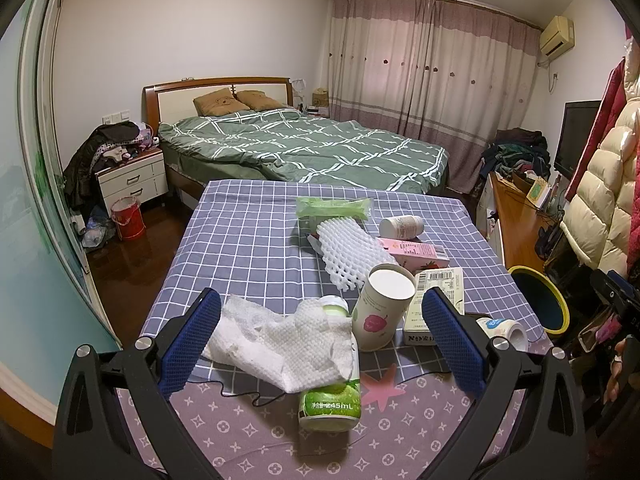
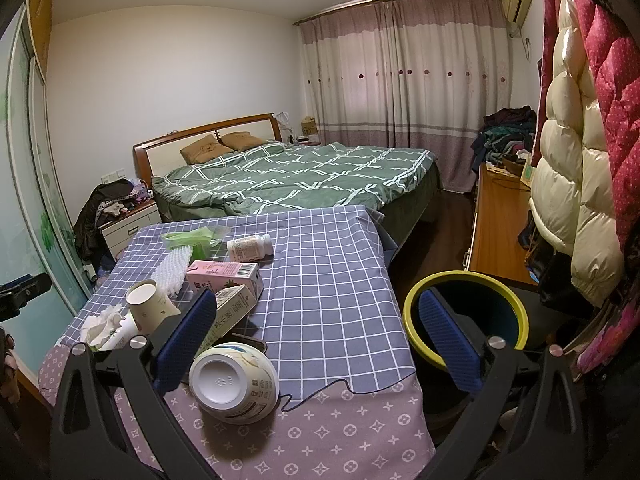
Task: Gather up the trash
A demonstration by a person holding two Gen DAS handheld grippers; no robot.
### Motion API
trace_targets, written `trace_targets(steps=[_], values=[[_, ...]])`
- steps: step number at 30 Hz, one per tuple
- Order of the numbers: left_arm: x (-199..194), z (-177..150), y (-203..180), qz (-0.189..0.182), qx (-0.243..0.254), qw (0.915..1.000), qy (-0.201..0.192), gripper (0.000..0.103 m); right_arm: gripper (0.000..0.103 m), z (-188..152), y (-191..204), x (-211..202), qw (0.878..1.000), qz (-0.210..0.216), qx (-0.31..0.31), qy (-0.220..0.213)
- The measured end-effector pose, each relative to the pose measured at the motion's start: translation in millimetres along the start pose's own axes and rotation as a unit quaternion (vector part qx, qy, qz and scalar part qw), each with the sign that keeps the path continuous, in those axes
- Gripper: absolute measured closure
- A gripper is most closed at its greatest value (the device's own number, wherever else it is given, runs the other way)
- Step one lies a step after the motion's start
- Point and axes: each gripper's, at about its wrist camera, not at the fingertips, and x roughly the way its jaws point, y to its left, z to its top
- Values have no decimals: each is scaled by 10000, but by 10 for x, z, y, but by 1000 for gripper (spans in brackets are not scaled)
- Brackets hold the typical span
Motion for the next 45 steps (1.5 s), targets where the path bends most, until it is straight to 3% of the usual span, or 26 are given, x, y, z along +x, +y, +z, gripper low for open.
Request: trace_targets(steps=[14, 22, 29, 37, 41, 45], values=[[74, 18, 13, 15, 18, 10000, 18, 4, 6, -6, -21, 118, 9999, -57, 36, 134], [192, 162, 182, 239, -52, 9997, -93, 4, 6, 13, 53, 407, 9990, 144, -17, 428], [418, 273, 369, 348, -188, 9992, -61, 4, 6, 263, 353, 957, 9930, 809, -302, 811], [803, 449, 518, 402, -282, 9988, -3, 4, 6, 607, 1007, 1642, 9778, 1497, -837, 1206], [913, 492, 573, 435, -257, 9987, 29, 4, 18, 767, 1326, 2087, 9711, 1566, -1102, 1426], [1022, 509, 652, 485, -253, 9985, 67, 4, 19, 889, 1631, 2556, 9581, 1811, -1287, 1807]])
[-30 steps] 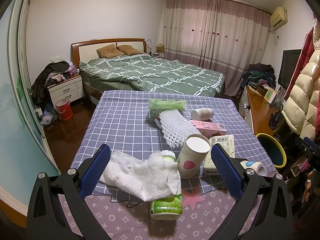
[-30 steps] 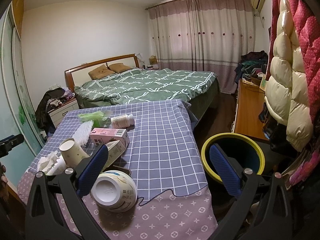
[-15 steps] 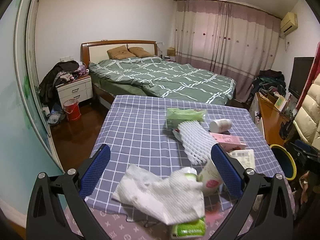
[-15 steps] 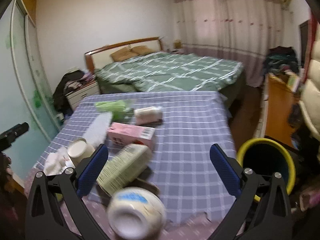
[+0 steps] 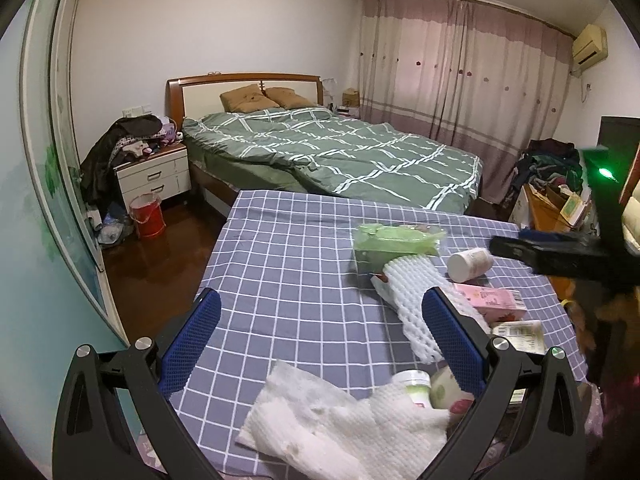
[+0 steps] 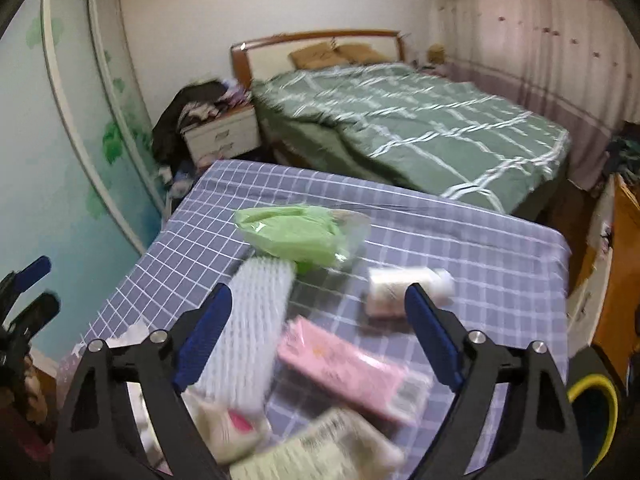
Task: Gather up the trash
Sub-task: 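Grasp the green plastic bag with the right gripper and lift it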
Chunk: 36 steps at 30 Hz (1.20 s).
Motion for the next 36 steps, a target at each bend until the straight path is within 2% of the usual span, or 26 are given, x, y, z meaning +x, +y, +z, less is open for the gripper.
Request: trace_targets(steps=[5, 7, 14, 15, 17, 18, 19, 20, 24, 29, 36], values=[[108, 10, 66, 9, -65, 10000, 71, 4, 19, 243, 323, 515, 9980, 41, -541, 337], [142, 16, 78, 5, -58, 9999, 90, 4, 19, 286, 409, 669, 9966, -120, -707, 409], [175, -4, 72, -53, -14, 9999, 113, 4, 20, 320, 407, 1076, 9905, -319, -1050, 832], [176, -11, 70, -60, -16, 9999, 117, 4, 25, 311, 396, 1109, 9899, -323, -1050, 899], [190, -18, 56, -72, -6, 9999, 136, 4, 55, 296, 355, 1185, 9894, -201, -949, 1079], [198, -25, 41, -70, 11, 9999, 152, 4, 62, 288, 314, 1216, 9894, -110, -829, 1184], [207, -26, 37, -72, 18, 9998, 161, 4, 75, 282, 280, 1230, 9894, -71, -738, 1246], [205, -32, 28, -73, 23, 9998, 166, 4, 81, 278, 251, 1218, 9898, -91, -689, 1244], [201, -26, 17, -80, 36, 9998, 161, 4, 85, 298, 153, 1075, 9926, 292, -411, 1107], [203, -18, -27, -126, 90, 9998, 158, 4, 98, 355, 85, 786, 9954, 441, -293, 793], [142, 36, -139, -208, 227, 9995, 90, 4, 99, 387, 62, 173, 9972, 634, -295, 258]])
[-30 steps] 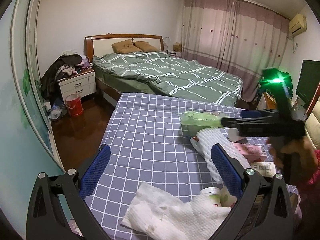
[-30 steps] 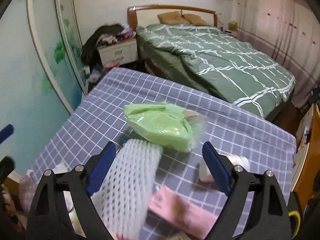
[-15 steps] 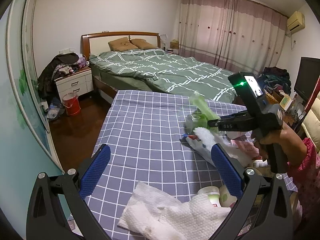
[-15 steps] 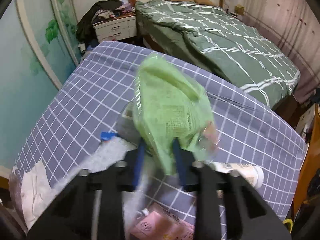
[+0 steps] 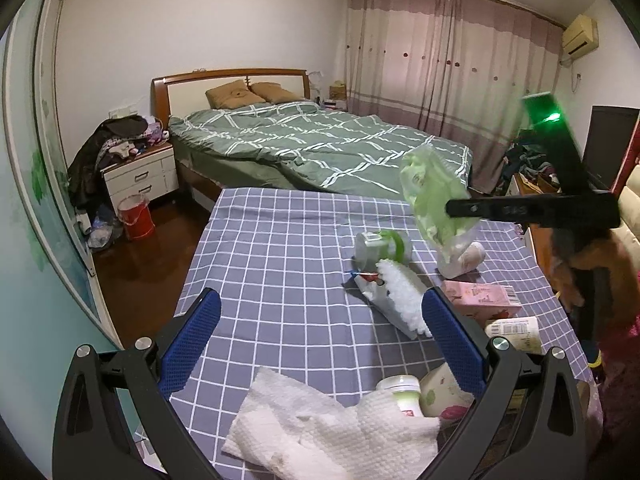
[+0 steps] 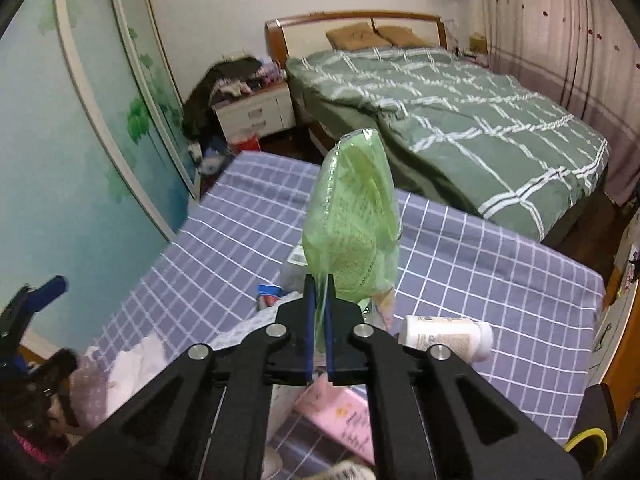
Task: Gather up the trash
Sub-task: 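Grasp the green plastic bag with the right gripper and lift it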
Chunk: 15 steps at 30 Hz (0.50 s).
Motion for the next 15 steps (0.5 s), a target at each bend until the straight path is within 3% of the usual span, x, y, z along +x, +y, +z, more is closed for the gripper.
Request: trace_targets(steps=[4, 8, 15], values=[[-79, 48, -86, -64, 80, 9999, -91, 4, 99, -109, -74, -445, 9993, -11, 81, -360], [-129, 60, -175, -147, 141, 9997, -155, 4, 99, -383, -305, -977, 9959, -314, 329, -783], [-202, 61, -372, -269, 257, 9991, -192, 4, 98, -1095, -1050, -1734, 9771, -1360, 1172, -1140]])
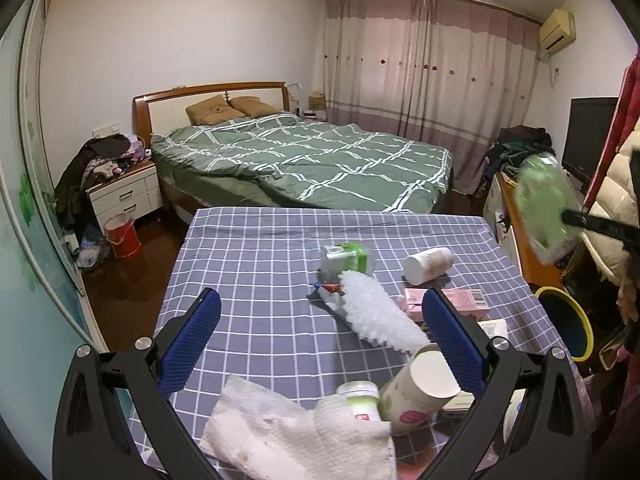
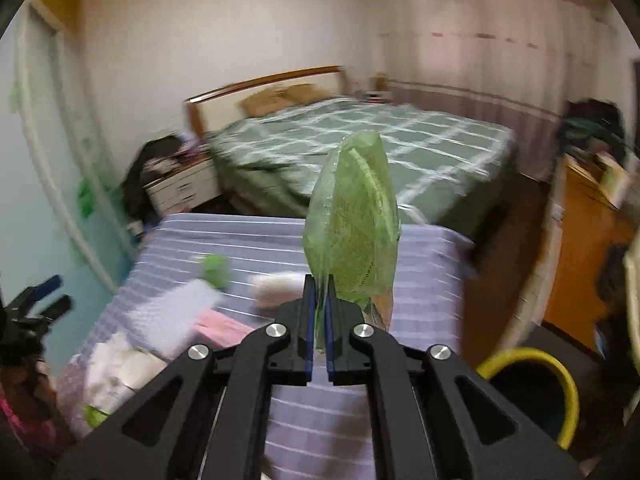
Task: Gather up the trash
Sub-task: 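Grasp the green plastic bag with the right gripper and lift it, then carry the green bag to the yellow bin and release it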
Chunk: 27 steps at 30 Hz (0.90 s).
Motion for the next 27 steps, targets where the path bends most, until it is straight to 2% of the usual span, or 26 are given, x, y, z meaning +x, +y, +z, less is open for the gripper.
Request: trace_targets(steps=[3, 7, 13, 17, 20, 23, 27], values=[[-26, 11, -104, -60, 59, 10000, -17, 4, 98, -196, -424, -101, 9985, -455, 300, 95], [-27, 12, -251, -137, 183, 9997, 14, 4, 96, -558, -970, -56, 9905, -1107, 677, 446], [-25, 25, -473, -256, 387, 9989, 73, 4, 95, -1087, -1603, 117, 9769, -1431, 1332, 862], [-19, 18, -583, -317, 480, 9983, 113, 4, 83, -1280, -1764, 235, 9702, -1579, 1575, 950], [4, -2, -635, -361, 525, 9978, 158, 4, 68, -1342, -1866, 242, 9672, -1608, 1729, 941], [34, -36, -679, -427, 539, 9974, 218, 4, 67, -1356, -1897, 217, 9639, -1615, 1955, 814], [116, -112, -766, -582, 623, 9956, 377, 4, 61, -1228, -1730, 128, 9634, -1508, 2185, 371]])
